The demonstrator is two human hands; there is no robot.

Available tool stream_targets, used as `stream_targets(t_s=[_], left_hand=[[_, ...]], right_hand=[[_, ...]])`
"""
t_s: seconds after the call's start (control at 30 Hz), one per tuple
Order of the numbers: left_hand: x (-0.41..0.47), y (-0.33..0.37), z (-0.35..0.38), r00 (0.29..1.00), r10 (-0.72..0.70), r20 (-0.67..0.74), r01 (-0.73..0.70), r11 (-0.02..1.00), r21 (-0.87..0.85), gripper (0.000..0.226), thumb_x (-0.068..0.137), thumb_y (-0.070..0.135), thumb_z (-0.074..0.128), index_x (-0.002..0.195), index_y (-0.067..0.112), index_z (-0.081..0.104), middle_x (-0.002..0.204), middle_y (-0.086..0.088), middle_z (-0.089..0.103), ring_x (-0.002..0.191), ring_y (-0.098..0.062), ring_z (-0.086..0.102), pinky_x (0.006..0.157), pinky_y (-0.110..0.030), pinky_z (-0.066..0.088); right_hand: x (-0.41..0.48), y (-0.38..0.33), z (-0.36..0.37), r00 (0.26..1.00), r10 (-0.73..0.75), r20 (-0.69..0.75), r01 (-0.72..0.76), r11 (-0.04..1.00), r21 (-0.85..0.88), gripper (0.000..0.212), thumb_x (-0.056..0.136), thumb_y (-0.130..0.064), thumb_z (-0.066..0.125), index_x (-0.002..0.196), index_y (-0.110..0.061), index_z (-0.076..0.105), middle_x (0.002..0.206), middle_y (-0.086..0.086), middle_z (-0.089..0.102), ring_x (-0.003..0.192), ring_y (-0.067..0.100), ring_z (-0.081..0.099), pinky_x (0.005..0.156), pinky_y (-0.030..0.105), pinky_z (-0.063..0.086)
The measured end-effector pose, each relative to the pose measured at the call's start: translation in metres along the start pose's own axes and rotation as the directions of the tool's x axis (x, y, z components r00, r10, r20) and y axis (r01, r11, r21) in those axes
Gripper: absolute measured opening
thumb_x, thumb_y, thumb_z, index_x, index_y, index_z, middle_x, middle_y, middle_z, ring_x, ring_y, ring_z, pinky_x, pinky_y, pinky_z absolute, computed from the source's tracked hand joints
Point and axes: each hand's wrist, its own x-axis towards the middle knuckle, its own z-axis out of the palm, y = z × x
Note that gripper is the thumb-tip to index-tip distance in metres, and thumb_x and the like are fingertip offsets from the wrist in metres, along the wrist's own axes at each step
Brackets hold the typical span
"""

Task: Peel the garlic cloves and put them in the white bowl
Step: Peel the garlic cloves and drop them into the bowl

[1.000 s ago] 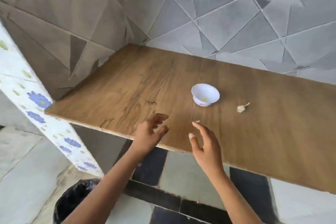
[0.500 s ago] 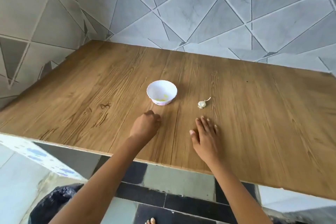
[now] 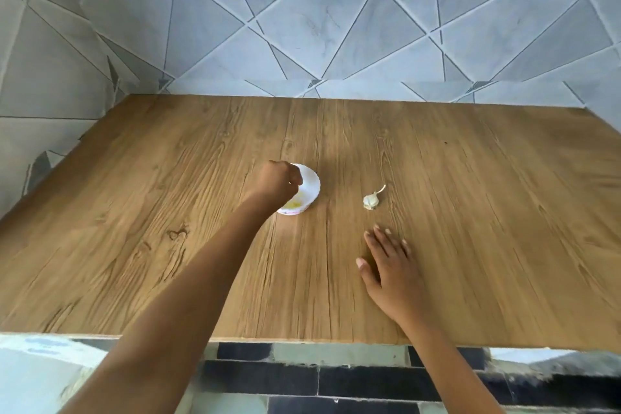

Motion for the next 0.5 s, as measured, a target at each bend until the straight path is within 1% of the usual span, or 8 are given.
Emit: stream_targets(t_s=[0.07,0.13,0.2,0.23,0.3,0.37,0.43,0.5], left_hand=[[0.009,0.006,0.004,0.988,-0.047,0.146,0.017,0.98,0.198,0.028,0.093,0.011,0.046,0.11,0.01,0.068,0.106,-0.005,0.065,0.097,-0.021,0.061,0.071,-0.024,0.044],[0.009,0.012,0.004,0.979,-0.066,0.195,0.01,0.96,0.278,0.03,0.098,0.015,0.041,0.116,0.009,0.064,0.116,-0.005,0.063,0.106,-0.02,0.06,0.078,-0.024,0.044],[0.009,0.009,0.003,0.98,-0.037,0.194,-0.021,0.957,0.289,0.028,0.097,0.017,0.045,0.116,0.008,0.064,0.117,-0.006,0.063,0.109,-0.023,0.058,0.08,-0.026,0.041],[0.008,0.009,0.003,0.989,-0.01,0.149,-0.029,0.967,0.254,0.026,0.096,0.018,0.047,0.112,0.009,0.065,0.114,-0.009,0.064,0.105,-0.026,0.059,0.078,-0.027,0.041],[0.004,0.017,0.002,0.998,0.056,0.007,-0.057,0.979,0.197,0.023,0.093,0.017,0.049,0.102,0.012,0.068,0.103,-0.008,0.067,0.089,-0.025,0.061,0.069,-0.029,0.042],[0.001,0.034,0.01,0.987,0.142,-0.073,-0.137,0.988,0.075,0.02,0.089,0.016,0.052,0.095,0.014,0.07,0.094,-0.003,0.07,0.081,-0.022,0.063,0.067,-0.028,0.047],[0.0,0.057,0.028,0.973,0.23,-0.035,-0.232,0.97,-0.073,0.016,0.085,0.015,0.057,0.091,0.013,0.071,0.09,-0.003,0.072,0.082,-0.022,0.066,0.073,-0.033,0.053],[0.002,0.075,0.053,0.96,0.279,0.032,-0.275,0.957,-0.094,0.017,0.083,0.017,0.062,0.097,0.014,0.07,0.095,-0.003,0.072,0.087,-0.022,0.066,0.078,-0.036,0.053]], right_hand=[[0.0,-0.001,0.0,1.0,0.004,0.0,-0.004,1.0,-0.006,0.09,0.084,-0.066,-0.016,0.147,-0.018,0.027,0.156,0.001,0.019,0.142,0.012,0.003,0.117,0.038,0.002],[0.0,-0.001,0.0,1.0,0.007,-0.003,-0.007,1.0,0.007,0.088,0.085,-0.066,-0.015,0.147,-0.018,0.027,0.156,0.001,0.02,0.142,0.011,0.003,0.117,0.038,0.002],[0.0,0.0,-0.001,1.0,-0.006,-0.001,0.006,0.999,0.031,0.086,0.086,-0.067,-0.011,0.147,-0.02,0.025,0.156,-0.001,0.018,0.141,0.009,0.0,0.116,0.035,-0.002],[0.001,0.001,-0.002,1.0,-0.006,0.009,0.006,0.999,0.053,0.082,0.086,-0.068,-0.006,0.148,-0.021,0.024,0.156,-0.003,0.015,0.141,0.008,-0.002,0.116,0.032,-0.005],[0.001,0.003,-0.006,0.999,0.012,0.03,-0.016,0.993,0.12,0.077,0.084,-0.065,0.005,0.147,-0.024,0.024,0.156,-0.006,0.014,0.142,0.005,-0.001,0.114,0.027,-0.008],[0.001,0.006,-0.01,0.998,0.058,-0.007,-0.056,0.983,0.177,0.074,0.084,-0.061,0.012,0.145,-0.023,0.032,0.155,-0.004,0.023,0.144,0.01,0.01,0.116,0.028,0.0],[0.002,0.014,-0.014,0.993,0.1,-0.063,-0.087,0.979,0.183,0.071,0.086,-0.057,0.017,0.142,-0.019,0.039,0.151,0.0,0.033,0.143,0.016,0.02,0.117,0.032,0.007],[0.005,0.024,-0.019,0.99,0.121,-0.071,-0.106,0.977,0.187,0.067,0.089,-0.055,0.022,0.142,-0.018,0.039,0.15,0.002,0.035,0.143,0.017,0.021,0.116,0.032,0.008]])
